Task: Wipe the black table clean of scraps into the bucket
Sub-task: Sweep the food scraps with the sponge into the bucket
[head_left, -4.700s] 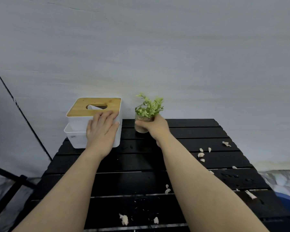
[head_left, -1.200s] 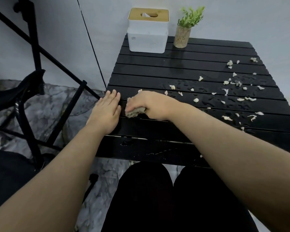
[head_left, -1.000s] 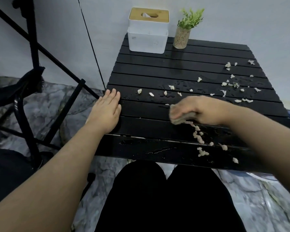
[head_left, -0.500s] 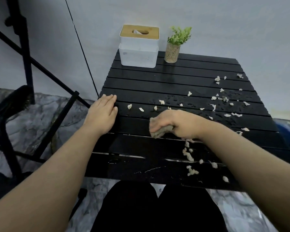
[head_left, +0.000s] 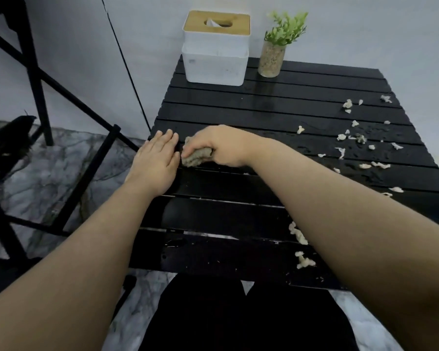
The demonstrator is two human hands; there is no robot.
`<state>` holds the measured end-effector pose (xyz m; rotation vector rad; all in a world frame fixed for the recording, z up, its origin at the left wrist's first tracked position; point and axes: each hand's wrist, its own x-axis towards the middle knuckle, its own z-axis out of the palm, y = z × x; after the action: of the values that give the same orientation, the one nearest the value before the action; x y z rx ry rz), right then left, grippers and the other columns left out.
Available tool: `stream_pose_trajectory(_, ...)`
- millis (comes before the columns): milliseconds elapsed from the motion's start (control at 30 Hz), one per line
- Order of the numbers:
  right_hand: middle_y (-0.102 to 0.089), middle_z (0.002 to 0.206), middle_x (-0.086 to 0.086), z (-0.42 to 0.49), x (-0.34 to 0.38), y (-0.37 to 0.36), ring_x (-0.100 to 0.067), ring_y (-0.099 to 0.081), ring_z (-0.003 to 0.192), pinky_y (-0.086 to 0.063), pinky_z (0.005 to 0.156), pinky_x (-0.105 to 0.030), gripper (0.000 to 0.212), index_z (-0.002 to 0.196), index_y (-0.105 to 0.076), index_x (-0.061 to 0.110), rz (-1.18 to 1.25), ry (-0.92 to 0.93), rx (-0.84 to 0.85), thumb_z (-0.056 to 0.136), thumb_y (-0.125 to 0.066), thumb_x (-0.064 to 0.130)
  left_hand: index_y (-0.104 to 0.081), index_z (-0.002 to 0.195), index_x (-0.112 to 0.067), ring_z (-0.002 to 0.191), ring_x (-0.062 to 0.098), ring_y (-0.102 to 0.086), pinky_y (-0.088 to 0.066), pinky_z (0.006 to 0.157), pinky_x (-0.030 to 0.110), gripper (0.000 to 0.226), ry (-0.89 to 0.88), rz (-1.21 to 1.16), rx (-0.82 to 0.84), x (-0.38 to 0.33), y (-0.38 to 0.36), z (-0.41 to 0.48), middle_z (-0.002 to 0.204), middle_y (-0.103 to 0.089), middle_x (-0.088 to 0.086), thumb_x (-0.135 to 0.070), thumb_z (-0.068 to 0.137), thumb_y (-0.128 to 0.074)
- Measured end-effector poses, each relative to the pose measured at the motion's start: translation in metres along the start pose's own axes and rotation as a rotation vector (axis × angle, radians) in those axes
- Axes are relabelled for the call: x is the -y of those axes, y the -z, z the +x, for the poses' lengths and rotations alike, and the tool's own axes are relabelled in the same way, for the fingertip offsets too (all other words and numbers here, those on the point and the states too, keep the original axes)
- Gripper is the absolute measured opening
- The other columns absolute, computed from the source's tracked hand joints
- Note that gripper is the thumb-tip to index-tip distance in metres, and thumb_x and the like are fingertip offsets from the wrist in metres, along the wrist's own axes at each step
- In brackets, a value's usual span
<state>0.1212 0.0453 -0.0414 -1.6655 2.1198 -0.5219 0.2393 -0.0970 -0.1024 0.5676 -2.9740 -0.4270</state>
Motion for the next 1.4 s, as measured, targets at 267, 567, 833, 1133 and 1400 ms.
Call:
stream_pose_trajectory(267, -0.069, 0.106, -0.005, -0.148, -0.057, 0.041, -0.013, -0.067, 0.095, -0.050, 0.095, -0.036, 0.050, 0.097, -0.071, 0.017, 0.143, -0.296, 0.103, 0.075, -0.053, -0.025, -0.018, 0.144, -0.014, 0.144, 0.018, -0.006, -0.002, 0.116, 0.034, 0.052, 0.000, 0.047, -0.021, -0.003, -0.002, -0.001, 0.156, -0.014, 0.003, -0.031, 0.096, -0.021)
stream_pose_trajectory(567, -0.063, 0.121, -0.014, -0.040, 0.005, 0.000, -0.024, -0.055, 0.117, -0.036, 0.104, -0.025, 0.050, 0.112, -0.066, 0.007, 0.009, 0.032, -0.005, 0.074, -0.046, -0.020, -0.016, 0.145, -0.015, 0.144, 0.017, -0.003, -0.001, 0.117, 0.034, 0.052, 0.005, 0.022, 0.005, -0.001, -0.002, -0.002, 0.156, -0.012, 0.003, -0.032, 0.096, -0.021)
stream_pose_trajectory(833, -0.069, 0.103, -0.002, -0.148, -0.046, 0.030, -0.019, -0.065, 0.099, -0.049, 0.094, -0.039, 0.049, 0.098, -0.071, 0.010, 0.022, -0.180, 0.170, 0.072, -0.048, -0.023, -0.034, 0.139, -0.012, 0.142, 0.024, -0.014, -0.009, 0.115, 0.035, 0.049, 0.047, 0.004, -0.062, -0.035, 0.004, 0.010, 0.151, -0.030, 0.008, -0.031, 0.095, -0.028)
stream_pose_trajectory(1133, -0.064, 0.119, -0.011, -0.070, -0.044, 0.049, -0.016, -0.061, 0.102, -0.048, 0.087, -0.013, 0.046, 0.112, -0.065, 0.009, 0.118, -0.225, -0.129, 0.080, -0.045, -0.017, -0.015, 0.145, -0.018, 0.144, 0.018, 0.000, 0.001, 0.115, 0.035, 0.053, -0.047, 0.008, 0.024, -0.067, -0.027, 0.017, 0.157, -0.010, 0.000, -0.037, 0.095, -0.020)
stream_pose_trajectory(1400, -0.066, 0.104, -0.004, -0.124, -0.093, 0.042, -0.024, -0.063, 0.103, -0.045, 0.095, -0.028, 0.045, 0.100, -0.070, 0.011, 0.120, -0.274, -0.124, 0.077, -0.049, -0.021, -0.013, 0.145, -0.021, 0.144, 0.016, 0.002, 0.002, 0.115, 0.033, 0.053, -0.048, 0.029, 0.002, -0.066, -0.029, 0.015, 0.157, -0.008, -0.002, -0.038, 0.095, -0.016)
